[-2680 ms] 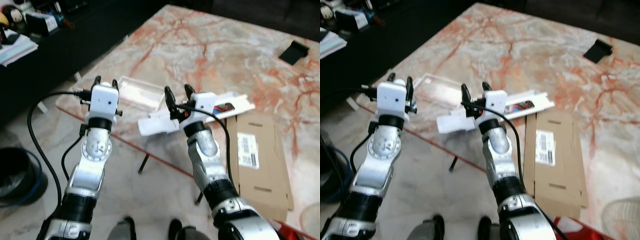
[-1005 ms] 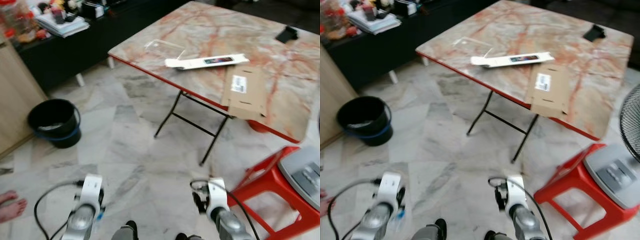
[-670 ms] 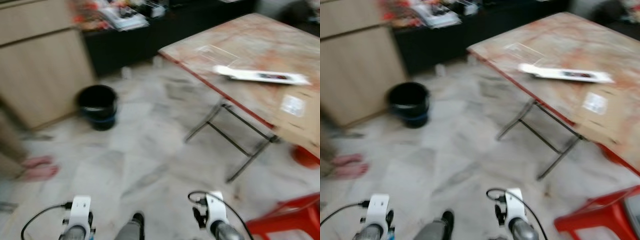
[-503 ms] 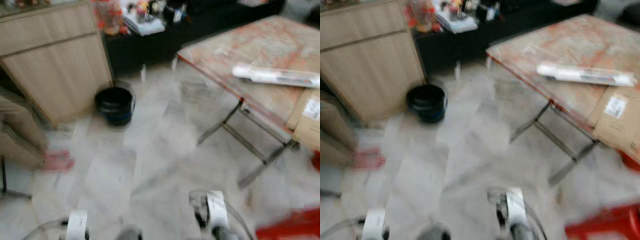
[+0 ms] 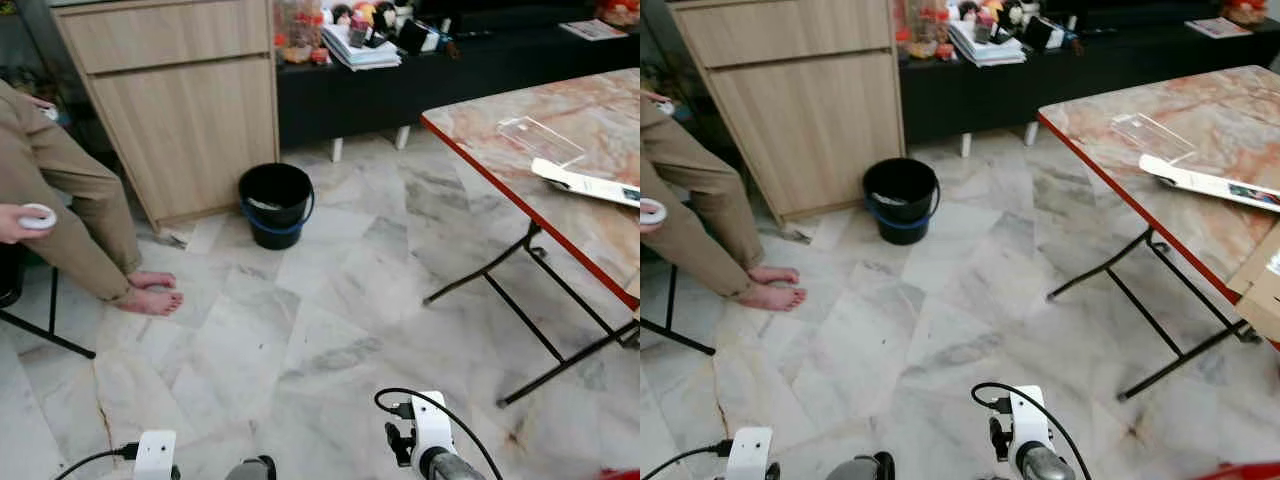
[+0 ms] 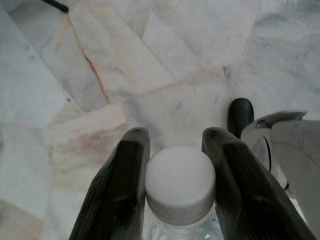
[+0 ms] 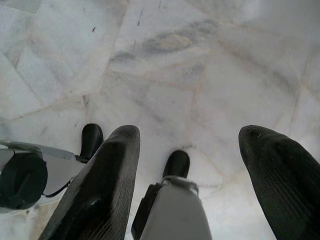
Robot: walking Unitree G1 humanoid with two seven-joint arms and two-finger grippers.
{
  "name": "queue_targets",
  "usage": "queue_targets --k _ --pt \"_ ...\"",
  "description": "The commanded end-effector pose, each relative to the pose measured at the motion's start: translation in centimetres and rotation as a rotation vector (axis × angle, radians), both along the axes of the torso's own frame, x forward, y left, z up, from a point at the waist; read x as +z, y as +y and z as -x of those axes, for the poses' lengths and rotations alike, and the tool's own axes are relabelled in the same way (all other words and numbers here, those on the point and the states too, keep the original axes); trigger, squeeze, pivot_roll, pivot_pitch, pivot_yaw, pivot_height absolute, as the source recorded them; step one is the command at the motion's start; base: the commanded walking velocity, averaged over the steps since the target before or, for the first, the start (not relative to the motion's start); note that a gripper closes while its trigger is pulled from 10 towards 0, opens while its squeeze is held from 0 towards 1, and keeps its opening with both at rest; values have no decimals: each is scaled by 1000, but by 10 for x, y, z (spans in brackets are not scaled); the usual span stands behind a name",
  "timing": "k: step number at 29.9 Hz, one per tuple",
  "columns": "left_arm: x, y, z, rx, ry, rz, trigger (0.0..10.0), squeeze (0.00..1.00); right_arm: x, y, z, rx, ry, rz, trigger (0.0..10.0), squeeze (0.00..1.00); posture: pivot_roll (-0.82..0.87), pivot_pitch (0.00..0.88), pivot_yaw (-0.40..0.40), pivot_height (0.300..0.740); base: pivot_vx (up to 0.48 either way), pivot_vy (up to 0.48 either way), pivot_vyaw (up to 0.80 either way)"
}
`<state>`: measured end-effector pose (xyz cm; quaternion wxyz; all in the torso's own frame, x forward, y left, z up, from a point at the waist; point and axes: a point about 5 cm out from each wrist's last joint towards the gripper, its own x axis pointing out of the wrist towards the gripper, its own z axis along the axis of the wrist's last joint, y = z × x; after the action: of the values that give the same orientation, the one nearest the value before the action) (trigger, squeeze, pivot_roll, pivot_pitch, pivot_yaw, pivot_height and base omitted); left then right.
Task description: Picking trash to rubbish bin
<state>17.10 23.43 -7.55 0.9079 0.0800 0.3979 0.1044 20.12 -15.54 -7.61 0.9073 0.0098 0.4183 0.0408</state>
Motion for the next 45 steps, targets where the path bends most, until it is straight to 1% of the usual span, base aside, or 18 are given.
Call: queue_targets --k 1,4,9,20,30,38,43,45 --pt "-3 2 6 16 29 -10 10000 0 -2 -2 4 -26 21 -11 10000 0 102 178 -35 740 480 0 0" --pt "-3 8 8 53 42 -17 10000 0 -2 -2 4 -46 16 -18 10000 0 106 180 -34 740 480 0 0" --pt "-2 10 8 52 46 -21 10000 0 -2 -9 3 -100 14 -15 10000 0 107 180 -28 740 480 0 0" --pt "-3 6 6 48 47 -20 10000 0 0 -11 1 -114 7 -13 10000 0 114 188 -20 740 480 0 0" --pt "-3 10 10 61 53 -23 10000 0 0 -13 1 -131 4 -18 10000 0 115 205 -14 740 480 0 0" --pt "-3 10 9 69 49 -23 10000 0 0 -15 2 -132 1 -13 10000 0 118 209 -17 740 480 0 0" --pt "-3 10 9 71 48 -22 10000 0 0 -17 3 -110 -1 13 10000 0 119 209 -18 740 480 0 0" --pt "-3 10 9 72 49 -23 10000 0 -2 -19 5 -110 14 47 10000 0 118 208 -18 740 480 0 800"
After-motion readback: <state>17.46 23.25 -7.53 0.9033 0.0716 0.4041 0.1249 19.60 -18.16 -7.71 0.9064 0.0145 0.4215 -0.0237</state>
